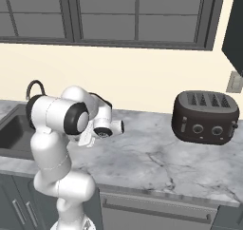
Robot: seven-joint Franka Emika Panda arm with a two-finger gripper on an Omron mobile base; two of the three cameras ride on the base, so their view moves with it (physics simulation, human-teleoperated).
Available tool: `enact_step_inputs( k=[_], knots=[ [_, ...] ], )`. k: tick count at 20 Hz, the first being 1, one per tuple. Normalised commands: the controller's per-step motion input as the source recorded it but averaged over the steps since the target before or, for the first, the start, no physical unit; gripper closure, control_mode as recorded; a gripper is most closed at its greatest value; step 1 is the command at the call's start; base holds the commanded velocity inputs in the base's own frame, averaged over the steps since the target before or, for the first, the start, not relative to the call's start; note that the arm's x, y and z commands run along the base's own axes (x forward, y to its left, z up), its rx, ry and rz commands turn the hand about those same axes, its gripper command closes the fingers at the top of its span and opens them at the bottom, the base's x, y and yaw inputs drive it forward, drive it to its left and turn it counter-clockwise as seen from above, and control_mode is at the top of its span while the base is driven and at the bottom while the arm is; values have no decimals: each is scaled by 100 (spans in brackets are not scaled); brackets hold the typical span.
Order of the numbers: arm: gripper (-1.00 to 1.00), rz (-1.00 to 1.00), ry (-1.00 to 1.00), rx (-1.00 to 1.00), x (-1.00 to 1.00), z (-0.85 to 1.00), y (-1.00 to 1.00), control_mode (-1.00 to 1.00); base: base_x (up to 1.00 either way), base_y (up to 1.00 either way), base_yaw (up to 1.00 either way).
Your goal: Locate and retrieve the spray and dish brush from the cabinet. Place them next to the sink.
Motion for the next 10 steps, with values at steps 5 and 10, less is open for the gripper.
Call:
enact_step_inputs(
  k=[5,10],
  knots=[
    [100,0,-1,-4,-5,0,-34,-100,0,0,0],
    [100,0,0,-1,1,0,-10,-100,0,0,0]
  ],
)
